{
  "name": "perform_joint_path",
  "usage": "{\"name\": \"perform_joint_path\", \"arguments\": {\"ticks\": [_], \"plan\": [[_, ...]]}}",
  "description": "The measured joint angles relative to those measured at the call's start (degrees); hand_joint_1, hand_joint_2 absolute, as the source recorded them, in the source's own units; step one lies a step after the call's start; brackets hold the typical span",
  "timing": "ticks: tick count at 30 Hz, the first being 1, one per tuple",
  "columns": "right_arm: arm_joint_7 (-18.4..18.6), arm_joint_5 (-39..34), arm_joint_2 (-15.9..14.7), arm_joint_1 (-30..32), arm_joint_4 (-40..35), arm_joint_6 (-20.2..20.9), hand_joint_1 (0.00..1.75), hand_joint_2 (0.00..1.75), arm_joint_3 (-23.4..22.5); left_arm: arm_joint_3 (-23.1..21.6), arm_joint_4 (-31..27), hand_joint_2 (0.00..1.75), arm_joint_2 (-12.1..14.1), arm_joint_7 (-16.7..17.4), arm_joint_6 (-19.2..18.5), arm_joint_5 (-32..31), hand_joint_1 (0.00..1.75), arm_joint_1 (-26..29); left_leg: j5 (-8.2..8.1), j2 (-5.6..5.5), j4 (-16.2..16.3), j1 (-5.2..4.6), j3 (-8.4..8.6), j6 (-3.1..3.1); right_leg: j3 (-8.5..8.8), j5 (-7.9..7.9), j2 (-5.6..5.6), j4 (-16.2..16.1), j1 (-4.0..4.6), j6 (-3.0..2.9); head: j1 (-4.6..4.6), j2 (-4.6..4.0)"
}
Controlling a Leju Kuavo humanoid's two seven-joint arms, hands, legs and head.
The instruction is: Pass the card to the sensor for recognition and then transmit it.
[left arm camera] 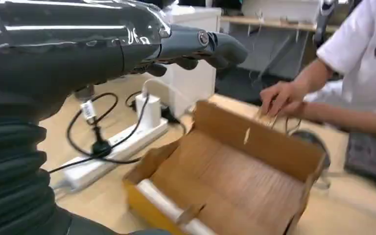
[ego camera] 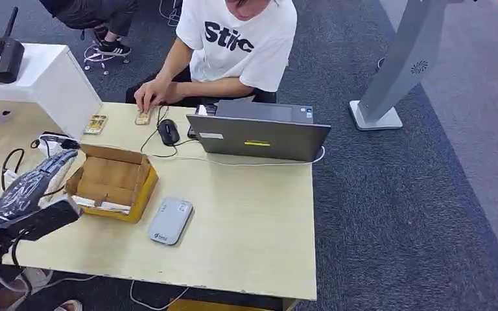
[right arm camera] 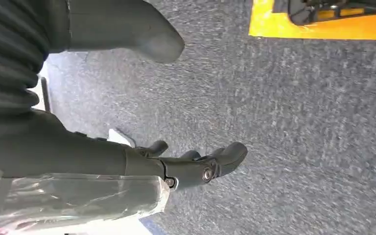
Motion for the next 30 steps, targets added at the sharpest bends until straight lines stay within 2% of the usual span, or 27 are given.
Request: {"name": "perform_joint_path", "arguments": {"ticks": [2,4,8,10,13,16,19,23,25,30], "plan": [[0.0,0.2,0.0,0.0,0.0,0.4,0.0,1.75,-0.6,2.6,-3.4,1.75,5.9,2.0,-4.4,4.9,0.0,4.3,-0.01,0.0,0.0,0.01,-0.01,-0.02,-0.05,-0.02,0.0,0.0,0.01,-0.01,0.0,0.0],[0.0,0.4,-0.1,0.0,0.0,0.8,0.0,1.75,-0.8,5.3,-5.9,1.75,10.2,3.6,-6.6,6.1,0.0,7.3,-0.01,-0.13,0.0,0.0,-0.04,-0.01,-0.15,-0.05,-0.19,0.0,0.0,0.01,-0.02,0.0],[-0.1,0.9,-0.1,-0.3,0.0,1.0,0.0,1.75,-1.5,6.8,-8.4,1.75,14.1,4.9,-6.5,2.2,0.0,10.2,0.0,-0.33,0.0,-0.03,-0.04,-0.01,-0.03,-0.09,-0.46,0.0,-0.03,-0.03,0.02,0.0],[-0.1,1.2,0.0,-0.4,0.1,1.0,0.0,1.75,-1.8,6.7,-8.5,1.75,14.5,4.9,-5.0,-0.7,0.0,10.8,0.01,-0.33,0.0,-0.04,-0.04,0.01,-0.03,-0.07,-0.46,0.0,-0.05,-0.03,0.02,0.0],[-0.1,1.8,0.0,-0.5,0.1,1.0,0.0,1.75,-2.0,5.5,-8.2,1.75,13.9,4.7,0.1,-9.2,0.0,10.7,0.03,-0.34,0.0,-0.05,-0.02,0.0,-0.02,-0.02,-0.46,-0.1,-0.06,0.0,0.02,0.0],[0.0,2.3,0.0,-0.7,0.1,1.0,0.0,1.75,-2.1,3.0,-6.2,1.75,12.0,4.0,5.4,-18.0,0.0,8.8,0.05,-0.39,0.0,-0.07,-0.02,0.01,0.09,-0.01,-0.48,-0.1,-0.08,-0.01,0.0,0.0],[0.0,2.7,0.0,-0.8,0.2,0.9,0.0,1.75,-2.2,0.6,-3.6,1.75,9.2,3.0,10.1,-24.0,0.0,7.0,0.07,-0.38,0.0,-0.07,-0.02,-0.01,0.06,0.01,-0.47,-0.1,-0.08,-0.03,0.0,0.0],[0.1,3.4,0.1,-0.9,0.4,0.9,0.0,1.75,-2.3,-2.2,0.3,1.75,3.7,1.6,16.8,-30.7,0.0,4.1,0.07,-0.45,0.0,-0.11,-0.03,-0.01,0.08,0.01,-0.51,-0.1,-0.11,-0.03,0.02,0.0],[0.1,3.8,0.2,-1.0,0.4,0.9,0.0,1.75,-2.3,-3.6,2.3,1.75,1.0,1.4,18.4,-31.7,0.0,3.1,0.07,-0.4,0.0,-0.11,-0.03,-0.01,0.06,0.02,-0.48,-0.1,-0.11,-0.03,0.0,0.0],[0.2,4.4,0.2,-1.2,0.5,0.7,0.0,1.75,-2.3,-6.2,6.4,1.75,-4.2,1.2,19.0,-32.3,0.0,0.7,0.07,-0.39,0.0,-0.12,-0.02,-0.01,0.05,0.05,-0.47,-0.1,-0.12,0.01,0.02,0.0]]}}
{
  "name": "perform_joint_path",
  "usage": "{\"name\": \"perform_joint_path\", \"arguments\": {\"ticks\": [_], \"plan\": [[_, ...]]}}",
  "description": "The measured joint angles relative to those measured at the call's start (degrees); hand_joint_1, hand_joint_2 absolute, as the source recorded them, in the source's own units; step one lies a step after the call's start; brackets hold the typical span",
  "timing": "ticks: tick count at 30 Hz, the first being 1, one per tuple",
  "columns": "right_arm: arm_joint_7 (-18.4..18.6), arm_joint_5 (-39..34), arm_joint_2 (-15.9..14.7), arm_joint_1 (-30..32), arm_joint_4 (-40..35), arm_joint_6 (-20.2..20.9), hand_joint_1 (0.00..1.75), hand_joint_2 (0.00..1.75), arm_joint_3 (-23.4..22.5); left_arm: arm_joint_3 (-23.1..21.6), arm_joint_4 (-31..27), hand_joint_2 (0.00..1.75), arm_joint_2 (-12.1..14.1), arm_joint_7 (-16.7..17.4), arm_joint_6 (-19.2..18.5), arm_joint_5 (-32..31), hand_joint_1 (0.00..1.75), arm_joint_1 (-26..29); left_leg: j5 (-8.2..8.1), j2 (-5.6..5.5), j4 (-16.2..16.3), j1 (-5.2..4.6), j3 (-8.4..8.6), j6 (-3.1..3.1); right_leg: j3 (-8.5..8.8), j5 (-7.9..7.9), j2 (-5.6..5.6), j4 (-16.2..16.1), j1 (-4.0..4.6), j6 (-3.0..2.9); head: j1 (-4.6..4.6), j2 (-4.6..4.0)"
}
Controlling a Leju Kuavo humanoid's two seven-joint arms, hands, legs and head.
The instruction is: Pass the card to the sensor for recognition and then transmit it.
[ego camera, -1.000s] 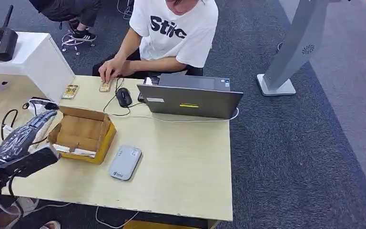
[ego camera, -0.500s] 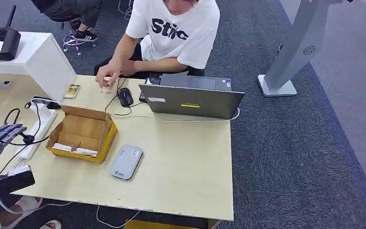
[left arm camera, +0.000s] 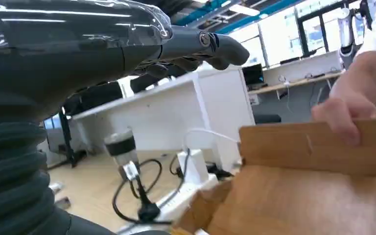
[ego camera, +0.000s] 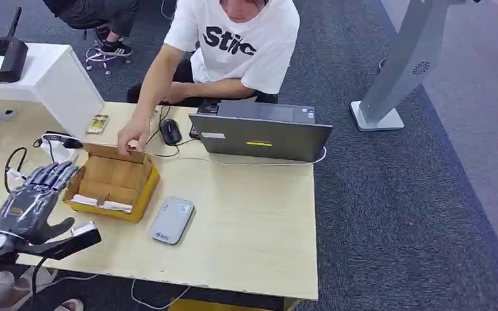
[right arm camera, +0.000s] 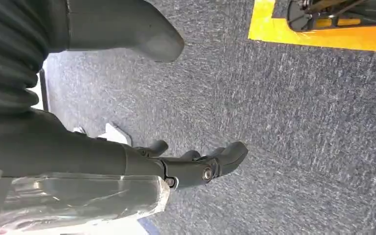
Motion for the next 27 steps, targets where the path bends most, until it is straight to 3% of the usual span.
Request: {"name": "perform_joint_path", "arguments": {"ticks": [4,9,27], "plan": [[0.0,0.4,0.0,0.0,0.0,0.0,0.0,1.75,0.0,-1.6,2.8,1.75,-3.1,-0.4,0.0,0.0,0.0,-1.2,0.0,0.02,0.0,0.01,0.0,0.0,-0.01,0.01,0.02,0.0,0.0,0.02,0.0,0.0],[0.0,0.6,0.0,0.0,0.0,0.0,0.0,1.75,0.0,-2.7,4.6,1.75,-5.2,-0.5,0.0,0.1,0.0,-1.8,0.0,0.04,0.0,0.01,-0.01,0.0,-0.03,0.01,0.04,0.0,0.01,0.02,-0.02,0.0],[0.0,1.4,0.0,0.1,0.1,0.0,0.0,1.75,0.0,-3.3,6.9,1.75,-7.1,-0.6,0.3,0.8,0.0,-1.7,0.0,0.03,0.0,0.01,-0.02,0.0,-0.02,0.01,0.03,0.0,0.01,0.02,0.0,0.0]]}}
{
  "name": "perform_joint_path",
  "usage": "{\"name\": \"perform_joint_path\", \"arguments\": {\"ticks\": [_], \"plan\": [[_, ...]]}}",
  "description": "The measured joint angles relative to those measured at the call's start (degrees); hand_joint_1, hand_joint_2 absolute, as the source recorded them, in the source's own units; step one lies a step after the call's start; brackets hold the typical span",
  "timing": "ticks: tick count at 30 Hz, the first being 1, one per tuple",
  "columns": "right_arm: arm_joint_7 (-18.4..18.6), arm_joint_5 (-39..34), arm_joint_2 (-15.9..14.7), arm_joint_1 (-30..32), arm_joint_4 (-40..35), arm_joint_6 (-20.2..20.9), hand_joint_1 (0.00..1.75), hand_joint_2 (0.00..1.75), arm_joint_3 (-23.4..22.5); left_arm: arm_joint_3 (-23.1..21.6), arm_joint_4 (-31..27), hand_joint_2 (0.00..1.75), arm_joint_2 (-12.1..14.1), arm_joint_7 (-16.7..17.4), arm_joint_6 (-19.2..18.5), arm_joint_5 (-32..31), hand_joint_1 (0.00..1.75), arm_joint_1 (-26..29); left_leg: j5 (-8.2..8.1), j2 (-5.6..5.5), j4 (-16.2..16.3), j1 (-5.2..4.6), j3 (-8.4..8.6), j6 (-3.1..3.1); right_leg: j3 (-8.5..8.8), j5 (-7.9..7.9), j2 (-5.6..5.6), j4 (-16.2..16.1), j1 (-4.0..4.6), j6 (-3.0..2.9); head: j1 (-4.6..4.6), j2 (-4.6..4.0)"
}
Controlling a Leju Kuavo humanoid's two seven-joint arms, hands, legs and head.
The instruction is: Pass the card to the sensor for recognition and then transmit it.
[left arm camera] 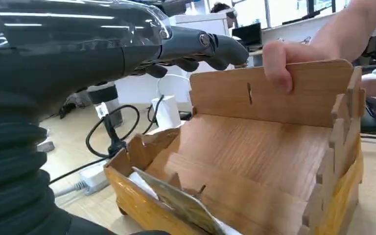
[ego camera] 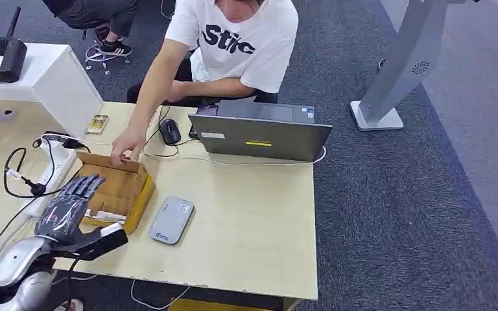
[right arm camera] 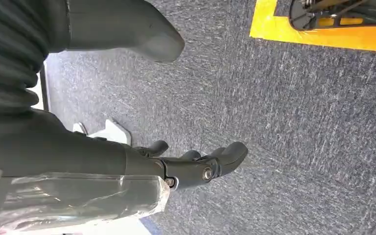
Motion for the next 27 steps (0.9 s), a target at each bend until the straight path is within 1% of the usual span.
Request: {"name": "perform_joint_path", "arguments": {"ticks": [7,8,9,10,11,21,27], "plan": [[0.0,0.0,0.0,0.0,0.0,0.0,0.0,1.75,0.0,-0.2,0.6,1.75,0.0,0.0,0.0,0.1,0.0,0.0,0.0,0.0,0.0,0.0,0.0,0.0,0.0,0.0,0.0,0.0,0.0,0.0,0.0,0.0],[0.0,0.1,0.0,0.0,0.0,0.0,0.0,1.75,0.0,-0.2,0.6,1.75,0.0,0.0,0.1,0.1,0.07,0.0,0.0,0.0,0.0,0.0,0.0,0.0,0.0,0.0,0.0,0.0,0.0,0.0,0.0,0.0],[0.0,0.3,0.0,0.0,0.0,0.0,0.0,1.75,0.0,-0.2,0.8,1.75,-0.1,0.0,0.2,0.2,0.42,0.0,0.0,0.0,0.0,0.0,0.0,0.0,0.01,0.0,0.0,0.0,0.0,0.0,0.0,0.0],[0.0,0.4,0.0,0.0,0.0,0.0,0.0,1.75,0.0,-0.2,1.0,1.75,-0.2,0.0,0.4,0.2,1.61,0.0,0.0,0.0,0.0,0.0,0.0,0.0,0.01,0.0,0.0,0.0,0.0,0.0,-0.02,0.0],[0.0,0.4,0.0,0.0,0.0,0.0,0.0,1.75,0.0,-0.2,1.2,1.75,-0.3,0.0,0.6,0.3,1.75,0.0,0.0,0.0,0.0,0.0,0.0,0.0,0.01,0.0,0.0,0.0,0.0,0.0,0.0,0.0],[0.2,1.0,0.0,0.0,0.1,0.0,0.0,1.75,0.0,-0.2,3.0,1.75,-1.4,-1.4,1.1,0.7,1.75,0.9,0.0,-0.01,0.0,0.0,-0.01,0.0,0.01,0.0,-0.01,0.0,0.0,0.0,0.0,0.0],[0.2,1.5,0.0,0.0,0.1,0.1,0.0,1.75,0.0,-0.2,3.3,1.75,-1.4,-1.9,0.9,1.6,1.75,1.1,0.0,0.03,0.0,0.0,-0.01,0.0,0.02,0.0,0.03,0.0,0.0,0.0,0.0,0.0]]}}
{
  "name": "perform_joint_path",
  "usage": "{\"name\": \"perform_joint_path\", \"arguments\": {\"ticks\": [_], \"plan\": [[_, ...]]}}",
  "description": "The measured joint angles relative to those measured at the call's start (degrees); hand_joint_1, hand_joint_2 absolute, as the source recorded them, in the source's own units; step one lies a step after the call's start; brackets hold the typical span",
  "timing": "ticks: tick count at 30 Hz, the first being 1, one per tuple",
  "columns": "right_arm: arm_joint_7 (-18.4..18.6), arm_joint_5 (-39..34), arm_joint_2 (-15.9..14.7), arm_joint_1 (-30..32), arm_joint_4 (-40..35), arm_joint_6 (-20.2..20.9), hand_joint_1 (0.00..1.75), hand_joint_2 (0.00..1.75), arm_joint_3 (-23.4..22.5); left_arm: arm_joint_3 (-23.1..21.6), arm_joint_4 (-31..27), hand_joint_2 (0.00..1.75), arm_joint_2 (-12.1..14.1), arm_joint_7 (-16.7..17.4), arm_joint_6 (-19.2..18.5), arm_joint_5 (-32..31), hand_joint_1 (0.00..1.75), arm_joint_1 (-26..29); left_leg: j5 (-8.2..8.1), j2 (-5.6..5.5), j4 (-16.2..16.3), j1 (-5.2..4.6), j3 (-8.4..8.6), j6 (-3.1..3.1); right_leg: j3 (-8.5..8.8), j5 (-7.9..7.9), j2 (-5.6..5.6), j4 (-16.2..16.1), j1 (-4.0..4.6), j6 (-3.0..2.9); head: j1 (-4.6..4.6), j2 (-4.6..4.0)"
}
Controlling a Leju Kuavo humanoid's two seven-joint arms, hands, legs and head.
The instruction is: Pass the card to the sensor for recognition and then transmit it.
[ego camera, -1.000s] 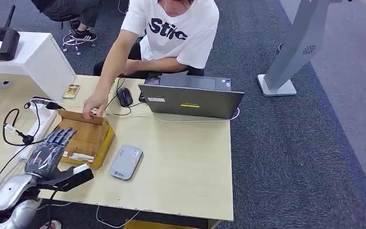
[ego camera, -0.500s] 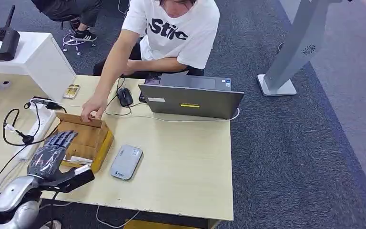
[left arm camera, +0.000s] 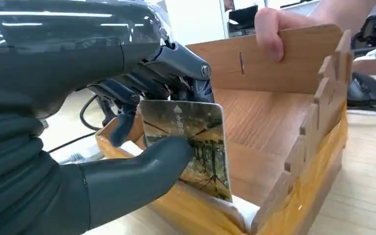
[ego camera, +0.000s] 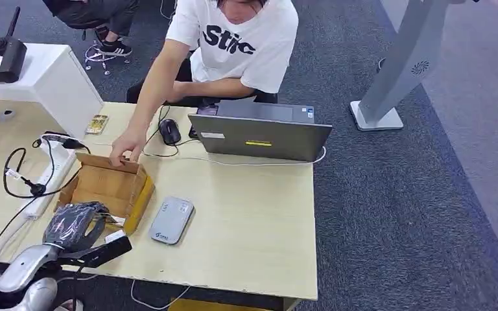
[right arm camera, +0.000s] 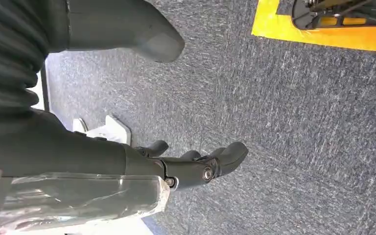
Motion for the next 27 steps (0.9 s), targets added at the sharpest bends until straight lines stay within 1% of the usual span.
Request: {"name": "perform_joint_path", "arguments": {"ticks": [8,16,22,27], "plan": [[-0.1,0.0,0.0,0.0,0.0,-0.2,0.0,1.75,0.0,0.2,-0.1,1.75,0.2,-0.3,0.5,1.0,1.75,0.0,-0.01,0.01,0.0,0.0,0.0,0.01,-0.04,0.0,0.02,0.0,0.0,0.0,0.0,0.0],[-0.8,-0.8,0.0,0.1,0.0,-1.1,0.0,1.75,-0.1,2.5,-4.8,1.75,3.8,-0.1,2.3,0.6,1.75,-2.0,0.01,0.01,0.0,0.05,0.0,-0.01,-0.06,0.0,0.03,0.0,0.04,0.0,0.0,0.0],[-1.0,-1.0,0.0,0.3,0.0,-1.1,0.0,1.75,-1.0,5.6,-9.8,1.75,7.1,0.3,1.7,1.1,1.75,-5.8,0.02,0.0,0.0,0.05,0.0,-0.02,-0.03,0.01,0.02,0.0,0.04,0.0,-0.02,0.0],[-1.0,-0.8,0.0,0.3,0.0,-1.1,0.0,1.75,-1.3,6.4,-11.8,1.75,8.4,1.5,1.7,-1.0,1.75,-7.9,0.02,-0.02,0.0,0.03,0.0,-0.02,-0.03,0.01,0.02,0.0,0.02,0.0,0.02,0.0]]}}
